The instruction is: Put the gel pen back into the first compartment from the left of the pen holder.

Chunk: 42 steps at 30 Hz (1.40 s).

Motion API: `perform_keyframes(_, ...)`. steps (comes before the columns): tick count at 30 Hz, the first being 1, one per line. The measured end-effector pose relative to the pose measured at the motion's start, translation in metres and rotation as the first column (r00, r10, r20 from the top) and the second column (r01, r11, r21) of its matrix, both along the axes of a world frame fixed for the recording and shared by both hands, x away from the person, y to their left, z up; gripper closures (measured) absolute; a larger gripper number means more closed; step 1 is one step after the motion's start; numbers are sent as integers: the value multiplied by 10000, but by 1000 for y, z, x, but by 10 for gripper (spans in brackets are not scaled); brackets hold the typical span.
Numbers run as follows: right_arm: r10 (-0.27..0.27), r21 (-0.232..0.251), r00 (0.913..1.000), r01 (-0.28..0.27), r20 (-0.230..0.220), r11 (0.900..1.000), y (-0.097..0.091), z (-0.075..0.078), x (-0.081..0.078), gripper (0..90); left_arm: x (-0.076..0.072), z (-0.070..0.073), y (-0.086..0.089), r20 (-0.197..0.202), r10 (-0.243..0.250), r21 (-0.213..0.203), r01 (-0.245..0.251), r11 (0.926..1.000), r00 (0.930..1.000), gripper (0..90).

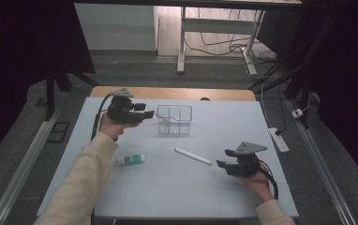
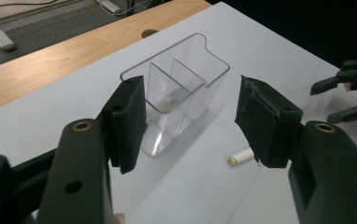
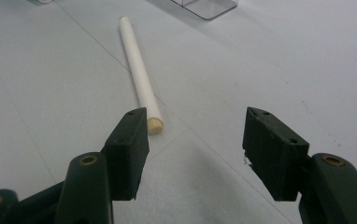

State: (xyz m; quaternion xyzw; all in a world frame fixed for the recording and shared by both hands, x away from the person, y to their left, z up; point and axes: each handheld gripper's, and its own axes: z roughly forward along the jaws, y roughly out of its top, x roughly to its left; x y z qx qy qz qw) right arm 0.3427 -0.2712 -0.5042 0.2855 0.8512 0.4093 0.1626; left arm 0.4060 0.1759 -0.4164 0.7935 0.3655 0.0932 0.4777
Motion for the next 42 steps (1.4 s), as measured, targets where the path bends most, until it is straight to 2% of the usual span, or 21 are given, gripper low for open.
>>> perform_keyframes(4,-35,6,10000,35,16,10000,-1,1,0,401,-13,-10,7,-146,-42,142,44,9999,9999,425)
perform_keyframes(8,-60,80,10000,60,6,10000,-1,1,0,401,-29,-20,18,-187,49,-38,-49,10000,9998,426)
perform_keyframes(11,-44,48,10000,44,-4,10000,-1,1,0,400,-40,-26,26,3,255,-79,-255,9996,9997,427)
perform_keyframes(15,-41,73,10000,41,26,10000,-2,2,0,400,-55,-33,33,126,215,0,-215,9998,9997,427)
perform_keyframes(27,-13,12,10000,13,29,10000,-2,2,0,400,-86,-55,38,-19,4,226,-3,9997,10000,419)
perform_keyframes(33,-13,0,10000,13,27,10000,-2,2,1,399,-100,-61,39,-108,-203,169,204,9996,9997,417)
perform_keyframes(38,4,-5,10000,-4,32,10000,-3,2,1,399,-113,-68,41,-136,-81,297,85,9995,9999,417)
perform_keyframes(42,-27,-6,10000,27,45,10000,-3,3,1,399,-121,-74,43,-148,41,553,-33,9985,9999,410)
